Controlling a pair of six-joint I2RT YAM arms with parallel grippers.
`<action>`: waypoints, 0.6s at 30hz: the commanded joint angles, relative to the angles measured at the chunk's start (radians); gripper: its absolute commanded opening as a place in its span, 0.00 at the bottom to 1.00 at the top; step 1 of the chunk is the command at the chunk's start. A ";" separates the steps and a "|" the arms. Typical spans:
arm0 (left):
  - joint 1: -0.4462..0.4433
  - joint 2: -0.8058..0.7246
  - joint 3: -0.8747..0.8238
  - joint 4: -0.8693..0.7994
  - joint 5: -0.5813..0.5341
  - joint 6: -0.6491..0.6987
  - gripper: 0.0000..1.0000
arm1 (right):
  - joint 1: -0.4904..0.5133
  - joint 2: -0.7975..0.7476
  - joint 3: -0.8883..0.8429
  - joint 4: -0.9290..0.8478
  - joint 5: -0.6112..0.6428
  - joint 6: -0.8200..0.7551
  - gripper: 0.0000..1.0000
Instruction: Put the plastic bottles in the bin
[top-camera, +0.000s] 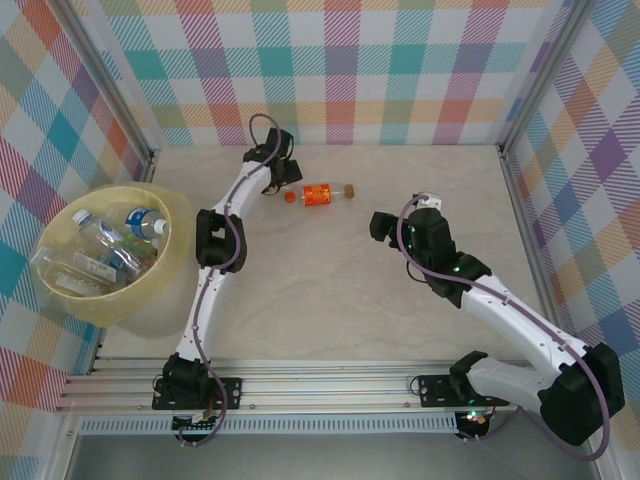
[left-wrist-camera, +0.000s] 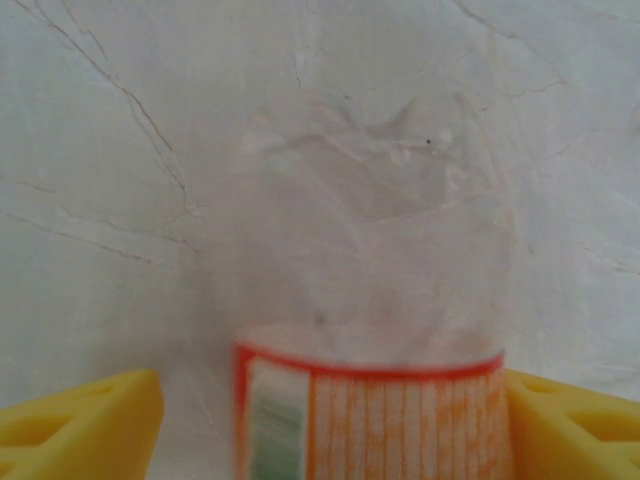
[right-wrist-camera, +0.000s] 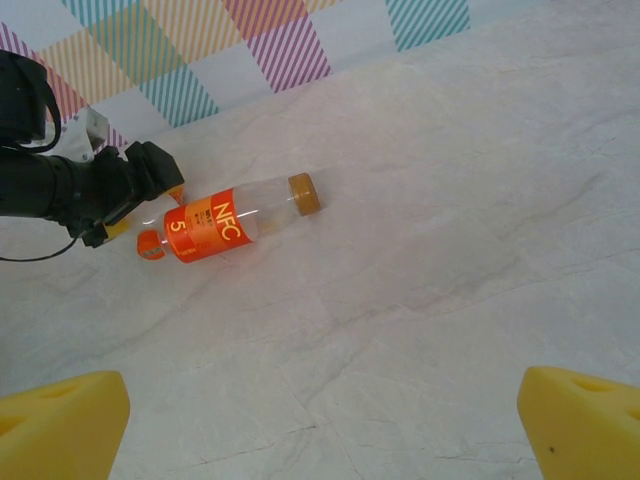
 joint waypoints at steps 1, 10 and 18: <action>0.015 0.015 0.046 -0.012 0.020 0.010 0.74 | -0.003 0.013 0.016 -0.008 0.023 0.007 1.00; 0.031 -0.059 0.012 -0.071 0.044 0.018 0.54 | -0.004 0.031 0.016 0.004 0.015 0.012 1.00; 0.000 -0.395 -0.390 0.072 0.002 0.060 0.48 | -0.003 0.078 0.023 0.073 -0.057 -0.020 1.00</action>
